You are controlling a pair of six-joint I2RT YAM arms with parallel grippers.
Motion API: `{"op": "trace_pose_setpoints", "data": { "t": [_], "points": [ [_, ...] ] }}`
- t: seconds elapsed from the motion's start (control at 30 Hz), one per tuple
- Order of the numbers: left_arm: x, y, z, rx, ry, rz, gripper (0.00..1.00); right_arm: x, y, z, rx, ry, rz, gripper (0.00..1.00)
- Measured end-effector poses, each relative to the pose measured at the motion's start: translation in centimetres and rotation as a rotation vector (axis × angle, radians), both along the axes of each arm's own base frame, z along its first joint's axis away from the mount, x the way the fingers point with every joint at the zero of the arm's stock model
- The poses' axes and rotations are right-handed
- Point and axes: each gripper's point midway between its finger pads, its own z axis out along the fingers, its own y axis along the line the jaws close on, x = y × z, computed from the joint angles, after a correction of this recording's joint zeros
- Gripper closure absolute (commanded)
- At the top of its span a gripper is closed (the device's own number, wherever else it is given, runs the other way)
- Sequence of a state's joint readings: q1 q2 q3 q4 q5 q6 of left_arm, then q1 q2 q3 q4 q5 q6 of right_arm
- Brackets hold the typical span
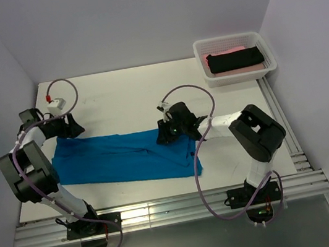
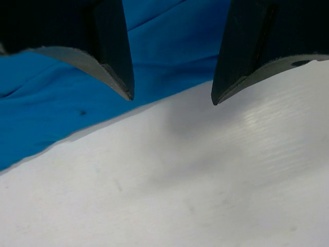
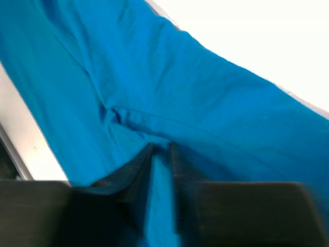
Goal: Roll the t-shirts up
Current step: Fold the tshirt
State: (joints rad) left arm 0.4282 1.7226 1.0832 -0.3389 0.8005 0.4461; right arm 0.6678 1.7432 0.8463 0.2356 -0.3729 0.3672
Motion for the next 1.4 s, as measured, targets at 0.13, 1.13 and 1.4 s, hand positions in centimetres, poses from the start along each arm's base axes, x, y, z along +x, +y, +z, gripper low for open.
{"op": "trace_pose_setpoints", "data": {
  "t": [0.13,1.13,1.4],
  "points": [
    [1.0,-4.1,0.6,0.018,0.006,-0.082,0.34,0.0,0.3,0.3,0.023,-0.001,0.006,0.99],
    [1.6,-10.6,-2.1,0.101,0.085,-0.195,0.34,-13.7,4.1,1.0,0.03,0.088,0.088,0.5],
    [1.4,-4.6,-2.5,0.083,0.111,-0.048,0.35,-12.2,2.0,3.5,0.079,0.069,-0.114,0.73]
  ]
}}
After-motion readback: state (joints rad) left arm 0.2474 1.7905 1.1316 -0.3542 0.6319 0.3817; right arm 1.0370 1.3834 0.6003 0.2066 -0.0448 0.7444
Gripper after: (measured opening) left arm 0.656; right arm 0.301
